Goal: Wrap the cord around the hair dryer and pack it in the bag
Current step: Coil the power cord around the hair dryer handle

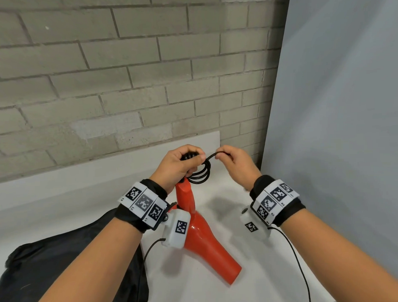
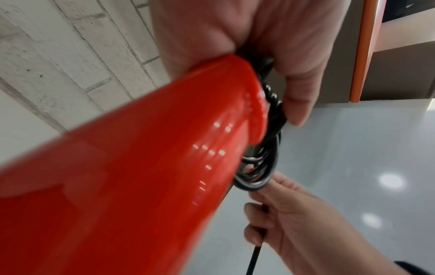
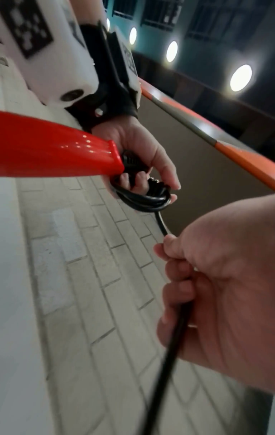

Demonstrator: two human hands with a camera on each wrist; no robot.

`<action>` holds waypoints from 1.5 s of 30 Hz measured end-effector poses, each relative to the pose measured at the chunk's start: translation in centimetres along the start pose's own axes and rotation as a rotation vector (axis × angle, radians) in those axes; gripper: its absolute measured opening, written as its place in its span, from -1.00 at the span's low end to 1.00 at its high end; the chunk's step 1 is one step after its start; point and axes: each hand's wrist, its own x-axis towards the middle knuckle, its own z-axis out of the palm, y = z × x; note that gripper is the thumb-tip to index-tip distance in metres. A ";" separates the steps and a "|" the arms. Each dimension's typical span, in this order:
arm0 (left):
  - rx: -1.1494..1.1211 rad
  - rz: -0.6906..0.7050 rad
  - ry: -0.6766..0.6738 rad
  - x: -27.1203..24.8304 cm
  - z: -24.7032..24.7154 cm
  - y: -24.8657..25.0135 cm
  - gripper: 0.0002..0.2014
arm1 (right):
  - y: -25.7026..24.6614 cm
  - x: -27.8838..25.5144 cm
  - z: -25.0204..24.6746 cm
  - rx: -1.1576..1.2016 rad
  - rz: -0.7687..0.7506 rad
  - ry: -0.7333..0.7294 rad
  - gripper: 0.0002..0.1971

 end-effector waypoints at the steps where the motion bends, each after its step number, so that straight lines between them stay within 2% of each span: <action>1: -0.007 -0.003 -0.007 0.0 0.0 0.0 -0.86 | -0.5 0.2 -0.5 -0.007 0.006 0.024 -0.87; 4: 0.053 -0.021 -0.036 0.0 -0.1 0.1 -0.92 | -2.0 0.5 -2.3 -0.053 -0.002 0.068 -0.92; 8: 0.205 -0.022 -0.062 -0.1 0.0 0.4 -0.75 | -4.0 0.2 -3.6 -0.207 -0.061 0.094 -0.90; 12: 0.340 0.013 -0.138 -0.3 -0.1 1.2 -0.75 | -5.3 -0.4 -3.4 -0.263 -0.153 0.141 -0.91; 14: 0.340 0.006 -0.158 -0.4 -0.1 1.3 -0.77 | -5.4 -0.6 -3.3 -0.257 -0.177 0.159 -0.92; 16: 0.263 -0.011 -0.118 -0.5 0.0 1.0 -0.82 | -4.9 -0.6 -3.3 -0.181 -0.198 0.164 -0.93; 19: 0.157 -0.009 -0.010 -0.3 0.0 0.3 -0.88 | -2.6 -0.5 -3.2 -0.085 -0.178 0.083 -0.90; 22: 0.156 -0.013 0.054 0.1 -0.2 0.0 -0.87 | 0.9 -0.9 -2.5 -0.114 -0.021 -0.079 -0.87; 25: 0.139 -0.014 0.075 0.3 -0.2 0.1 -0.86 | 3.6 -1.5 -1.7 -0.122 0.101 -0.176 -0.84; 29: 0.151 0.006 0.079 0.5 -0.5 -0.1 -0.86 | 4.8 -2.0 -1.3 -0.193 0.155 -0.269 -0.85; 33: 0.080 0.019 0.077 0.7 -0.6 -0.5 -0.84 | 3.7 -2.1 -1.1 -0.083 0.113 -0.154 -0.84; 36: 0.022 0.015 0.070 0.7 -0.6 -0.5 -0.84 | 1.6 -2.3 -1.0 0.158 0.022 0.070 -0.68; 39: 0.010 0.030 0.070 0.6 -0.4 -0.4 -0.85 | -1.1 -2.8 -0.5 0.413 -0.096 0.258 -0.74; 41: 0.023 0.039 0.074 0.7 -0.2 -0.4 -0.85 | -2.4 -3.1 0.1 0.495 -0.162 0.284 -0.80; 45: 0.105 0.062 0.087 1.0 -0.4 -0.6 -0.85 | -3.2 -3.4 1.3 0.500 -0.199 0.232 -0.78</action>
